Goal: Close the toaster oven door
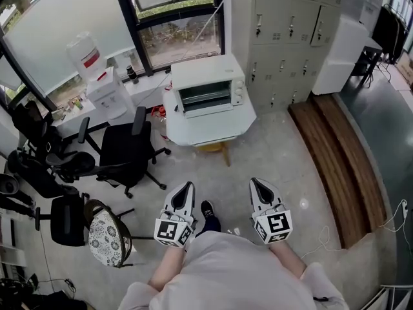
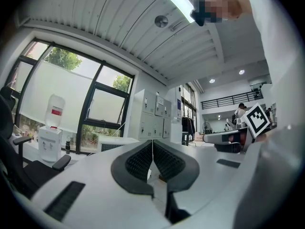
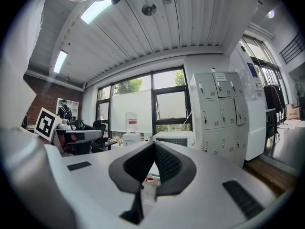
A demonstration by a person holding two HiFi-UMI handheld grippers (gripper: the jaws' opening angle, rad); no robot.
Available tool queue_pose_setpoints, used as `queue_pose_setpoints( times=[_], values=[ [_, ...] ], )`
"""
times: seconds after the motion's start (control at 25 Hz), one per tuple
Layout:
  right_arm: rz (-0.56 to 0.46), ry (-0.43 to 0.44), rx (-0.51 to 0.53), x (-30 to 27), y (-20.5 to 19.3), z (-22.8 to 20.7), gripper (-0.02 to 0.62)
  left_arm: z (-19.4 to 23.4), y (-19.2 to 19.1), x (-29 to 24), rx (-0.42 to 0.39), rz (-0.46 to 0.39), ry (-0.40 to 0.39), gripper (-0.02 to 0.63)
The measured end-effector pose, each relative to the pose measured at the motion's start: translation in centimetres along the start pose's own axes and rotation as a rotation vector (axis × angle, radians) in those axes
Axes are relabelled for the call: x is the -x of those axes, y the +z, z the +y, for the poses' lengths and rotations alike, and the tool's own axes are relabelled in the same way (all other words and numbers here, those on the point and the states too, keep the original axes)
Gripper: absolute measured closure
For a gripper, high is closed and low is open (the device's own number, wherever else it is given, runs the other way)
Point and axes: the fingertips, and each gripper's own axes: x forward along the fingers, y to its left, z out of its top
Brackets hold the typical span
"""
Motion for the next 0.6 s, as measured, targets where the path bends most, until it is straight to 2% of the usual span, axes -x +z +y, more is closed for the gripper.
queue_pose_setpoints(
  times=[0.2, 0.6],
  values=[
    [0.016, -0.003, 0.002, -6.2, -0.2, -1.8, 0.589, 4.4, -0.3, -4.8, -0.004, 0.008, -0.002, 0.584],
    [0.021, -0.04, 0.015, -21.3, 1.5, -5.3, 0.589, 15.9, 0.7, -16.3, -0.046, 0.013, -0.041, 0.584]
  ],
)
